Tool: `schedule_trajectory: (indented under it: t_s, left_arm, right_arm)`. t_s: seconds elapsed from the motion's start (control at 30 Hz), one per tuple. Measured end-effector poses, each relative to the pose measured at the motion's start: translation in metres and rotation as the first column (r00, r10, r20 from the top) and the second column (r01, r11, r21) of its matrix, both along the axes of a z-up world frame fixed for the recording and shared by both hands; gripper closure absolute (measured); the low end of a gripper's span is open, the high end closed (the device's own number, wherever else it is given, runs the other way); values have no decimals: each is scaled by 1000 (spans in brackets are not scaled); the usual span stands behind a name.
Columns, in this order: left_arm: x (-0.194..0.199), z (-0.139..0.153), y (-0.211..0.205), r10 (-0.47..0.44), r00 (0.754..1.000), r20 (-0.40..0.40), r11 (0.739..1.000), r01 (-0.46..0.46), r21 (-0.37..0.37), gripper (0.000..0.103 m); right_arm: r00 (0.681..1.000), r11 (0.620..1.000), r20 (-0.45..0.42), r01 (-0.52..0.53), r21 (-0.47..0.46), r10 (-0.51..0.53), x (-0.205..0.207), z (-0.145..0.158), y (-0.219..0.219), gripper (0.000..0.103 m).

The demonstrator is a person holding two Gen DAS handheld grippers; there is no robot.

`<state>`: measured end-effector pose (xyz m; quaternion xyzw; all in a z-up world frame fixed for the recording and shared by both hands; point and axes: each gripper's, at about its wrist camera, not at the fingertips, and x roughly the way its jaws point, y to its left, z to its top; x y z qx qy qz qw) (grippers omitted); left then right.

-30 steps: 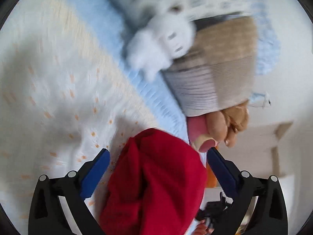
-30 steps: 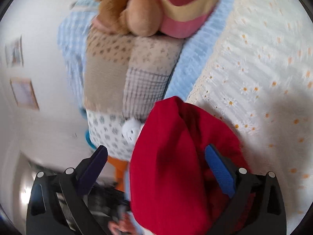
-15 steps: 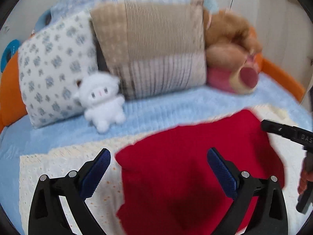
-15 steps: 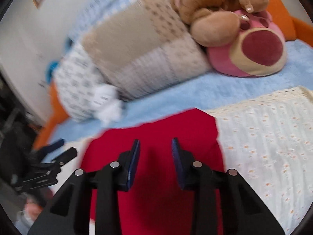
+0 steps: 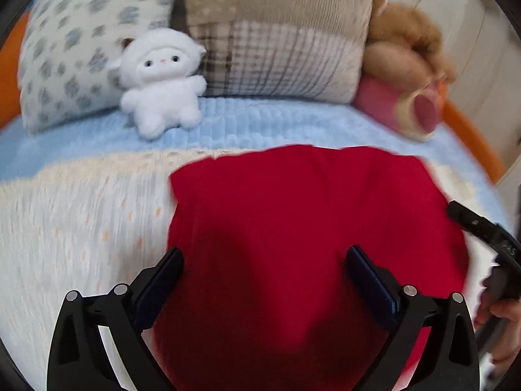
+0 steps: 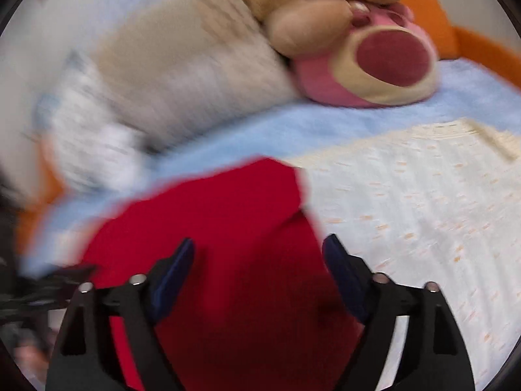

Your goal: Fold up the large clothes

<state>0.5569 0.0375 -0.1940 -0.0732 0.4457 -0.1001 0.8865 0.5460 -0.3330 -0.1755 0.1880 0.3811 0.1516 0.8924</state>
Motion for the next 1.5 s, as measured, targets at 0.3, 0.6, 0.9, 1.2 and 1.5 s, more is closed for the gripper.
schedule_trajectory:
  t_s: [0.3,0.6,0.9,1.2,1.5]
  left_arm:
    - [-71,-40,52,15,974,-227,984,-54,-168,2]
    - [-84,-41,51,35,968,-249,963,-99,-250,2]
    - [-91,-31,5,-69,992,-109,997,64,-49,33]
    - [-99,-7,-6,-163,983,-83,968,175,180,65]
    - [-104,-14,62,-37,976,-214,998,48,48,10]
  right_arm:
    - [990,996,-120,-73,45,78,-82,-2,-35,5]
    - [945,969,-252,-166,184,210,-70,-38,-25,28]
    - [957,980,-219,-172,102,190,-76,-37,-31,82]
    - [980,988,-157,-137,-77,123,-74,6,-35,101]
    - [969,993,-224,-97,62,108,-70,3,-65,88]
